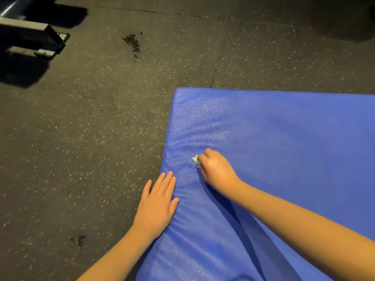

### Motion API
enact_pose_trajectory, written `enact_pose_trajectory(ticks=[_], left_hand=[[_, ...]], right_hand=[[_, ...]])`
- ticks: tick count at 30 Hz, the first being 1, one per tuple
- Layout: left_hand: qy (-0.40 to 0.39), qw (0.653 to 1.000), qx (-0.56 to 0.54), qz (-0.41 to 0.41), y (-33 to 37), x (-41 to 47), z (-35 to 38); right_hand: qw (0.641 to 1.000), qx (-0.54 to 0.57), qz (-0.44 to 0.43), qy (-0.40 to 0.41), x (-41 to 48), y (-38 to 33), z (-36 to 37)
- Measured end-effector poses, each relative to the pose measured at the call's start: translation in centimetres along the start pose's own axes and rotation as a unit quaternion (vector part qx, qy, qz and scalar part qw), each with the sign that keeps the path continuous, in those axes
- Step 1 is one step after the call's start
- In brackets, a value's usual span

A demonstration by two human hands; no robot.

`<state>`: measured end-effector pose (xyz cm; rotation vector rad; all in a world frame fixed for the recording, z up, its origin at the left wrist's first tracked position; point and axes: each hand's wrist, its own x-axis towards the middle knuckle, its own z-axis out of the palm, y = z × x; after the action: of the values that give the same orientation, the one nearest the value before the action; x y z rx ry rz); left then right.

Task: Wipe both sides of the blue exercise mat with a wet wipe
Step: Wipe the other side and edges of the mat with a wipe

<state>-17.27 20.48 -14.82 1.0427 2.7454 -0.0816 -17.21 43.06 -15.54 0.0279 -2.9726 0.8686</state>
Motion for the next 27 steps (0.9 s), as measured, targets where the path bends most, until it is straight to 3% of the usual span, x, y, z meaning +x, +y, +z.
enact_pose_trajectory(ticks=[5,11,16,18,22,27], left_hand=[[0.002,1.000,-0.026,-0.015,0.5,-1.2,-0.5],[0.013,0.997,-0.068,-0.042,1.7,-4.9,-0.1],[-0.062,0.995,-0.057,-0.059,1.8,-4.6,-0.8],[-0.075,0.993,-0.057,-0.064,2.1,-4.8,-1.0],[-0.054,0.991,-0.099,-0.069,2.7,-6.5,-0.6],[-0.075,0.985,-0.132,-0.084,3.1,-7.6,-1.0]], right_hand=[[0.980,0.026,-0.132,-0.144,-5.0,-3.3,0.7],[1.000,0.006,0.022,-0.008,-3.5,-0.9,-0.3],[0.980,0.030,-0.088,-0.179,-8.1,-5.6,0.3],[0.984,0.012,-0.065,-0.168,-7.6,-4.3,0.2],[0.998,-0.001,0.025,-0.063,-7.4,-3.9,1.0],[0.978,0.038,-0.099,-0.179,-11.1,-7.4,0.0]])
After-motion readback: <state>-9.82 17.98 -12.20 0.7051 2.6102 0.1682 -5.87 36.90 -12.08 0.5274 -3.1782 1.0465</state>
